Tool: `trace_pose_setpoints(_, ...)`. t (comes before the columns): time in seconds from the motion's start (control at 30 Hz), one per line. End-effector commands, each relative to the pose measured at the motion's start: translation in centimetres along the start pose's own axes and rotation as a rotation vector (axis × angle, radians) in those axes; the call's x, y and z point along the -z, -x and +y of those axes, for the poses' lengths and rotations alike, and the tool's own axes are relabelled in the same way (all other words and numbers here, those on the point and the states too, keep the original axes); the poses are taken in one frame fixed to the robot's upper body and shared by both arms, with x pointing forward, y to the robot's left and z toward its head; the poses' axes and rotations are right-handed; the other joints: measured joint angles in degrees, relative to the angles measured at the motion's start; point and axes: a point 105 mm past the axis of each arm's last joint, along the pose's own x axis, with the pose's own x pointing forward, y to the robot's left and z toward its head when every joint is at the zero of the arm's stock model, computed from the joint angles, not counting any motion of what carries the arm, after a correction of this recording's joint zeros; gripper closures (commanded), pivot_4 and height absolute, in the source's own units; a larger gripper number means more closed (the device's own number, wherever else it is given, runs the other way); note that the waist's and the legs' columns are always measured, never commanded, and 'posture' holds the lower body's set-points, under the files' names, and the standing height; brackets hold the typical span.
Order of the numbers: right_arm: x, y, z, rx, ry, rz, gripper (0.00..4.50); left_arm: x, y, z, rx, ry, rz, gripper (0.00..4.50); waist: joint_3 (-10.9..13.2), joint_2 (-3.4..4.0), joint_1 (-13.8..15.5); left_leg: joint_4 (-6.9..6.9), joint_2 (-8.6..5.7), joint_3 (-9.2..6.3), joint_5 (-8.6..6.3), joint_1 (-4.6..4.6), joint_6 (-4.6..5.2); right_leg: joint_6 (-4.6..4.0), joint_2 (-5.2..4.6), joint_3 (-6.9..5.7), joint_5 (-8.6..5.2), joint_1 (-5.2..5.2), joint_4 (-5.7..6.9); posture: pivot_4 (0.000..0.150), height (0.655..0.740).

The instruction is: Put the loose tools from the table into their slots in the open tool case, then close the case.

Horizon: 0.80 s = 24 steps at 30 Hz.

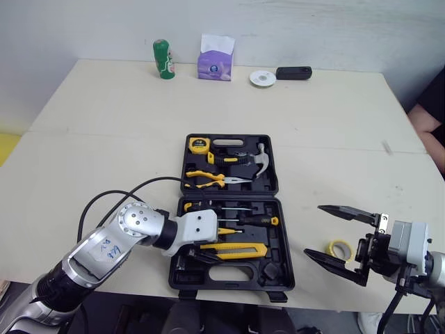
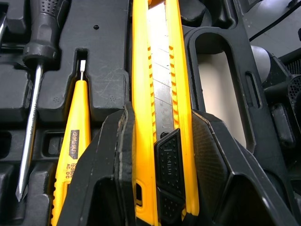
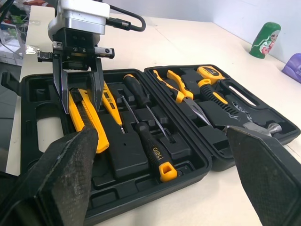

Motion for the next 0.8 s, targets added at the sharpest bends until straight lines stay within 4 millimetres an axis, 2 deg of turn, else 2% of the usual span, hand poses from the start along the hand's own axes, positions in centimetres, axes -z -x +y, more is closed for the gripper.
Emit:
trace_pose_setpoints(0.03,-0.6,-0.1,0.4,-0.025,0.017,-0.010,0.00,0.5,-0.2,-0.9,0.050,0.036,0.010,2.20,0.00,0.00,-0.06,0.00,0.00,0.00,0.00,0.00,0.00,0.00,0.00,0.00,0.00,0.00,0.00,0.150,0.7400)
trace_pose_setpoints(0.1,-0.6,-0.1,0.5,-0.029,0.017,-0.012,0.00,0.4,-0.2,-0.8,0.043,0.031,0.004,1.51,0.00,0.00,-0.05,-0.01,0.01,0.00,0.00,0.01,0.00,0.00,0.01,0.00,0.00,0.00,0.00,0.150,0.7400)
trace_pose_setpoints(0.2,-0.9,0.0,0.9,-0.069,0.014,-0.017,0.00,0.0,-0.1,0.2,-0.009,-0.019,-0.018,0.14,0.00,0.00,0.03,-0.01,0.01,0.00,0.00,0.00,0.00,0.00,0.00,0.00,0.00,0.00,-0.02,0.150,0.7400)
trace_pose_setpoints(0.27,-1.0,0.1,1.3,-0.118,0.016,-0.005,0.00,-0.8,0.0,0.0,0.014,-0.040,-0.066,0.04,0.00,0.01,0.04,0.00,0.01,0.00,0.00,0.00,0.01,0.00,0.00,0.00,0.00,0.02,-0.03,0.150,0.7400)
trace_pose_setpoints(0.37,-1.1,0.3,1.3,-0.165,0.021,0.006,0.00,-2.1,0.4,-0.5,0.063,-0.095,-0.149,0.04,0.01,0.01,0.00,0.03,0.00,0.00,0.00,0.00,0.02,0.00,0.00,0.00,0.00,0.03,-0.03,0.150,0.7400)
trace_pose_setpoints(0.6,-1.5,0.6,0.7,-0.198,0.033,0.004,0.00,-3.6,1.5,-0.5,0.075,-0.194,-0.356,0.04,0.01,0.01,0.00,0.08,0.01,-0.02,0.00,0.01,0.03,0.00,0.00,-0.04,0.00,0.04,0.00,0.150,0.7400)
trace_pose_setpoints(0.67,-1.5,0.6,0.8,-0.211,0.032,0.004,0.00,-3.8,1.8,-1.1,0.118,-0.214,-0.431,0.04,0.01,0.01,0.03,0.10,0.01,-0.02,0.00,-0.01,0.03,0.00,-0.01,-0.05,0.00,0.05,0.00,0.150,0.7400)
trace_pose_setpoints(0.77,-1.1,0.9,1.5,-0.272,0.035,0.034,0.00,-4.2,2.2,-1.4,0.134,-0.259,-0.549,0.77,0.00,0.02,0.02,0.14,0.01,-0.03,0.01,0.00,0.04,0.00,-0.01,-0.07,0.00,0.08,0.00,0.150,0.7400)
trace_pose_setpoints(0.8,-0.9,1.0,1.8,-0.291,0.037,0.045,0.00,-4.1,2.1,-1.3,0.134,-0.260,-0.559,1.24,0.00,0.02,0.03,0.15,0.01,-0.03,0.01,-0.01,0.05,0.00,-0.01,-0.07,0.00,0.08,0.00,0.150,0.7400)
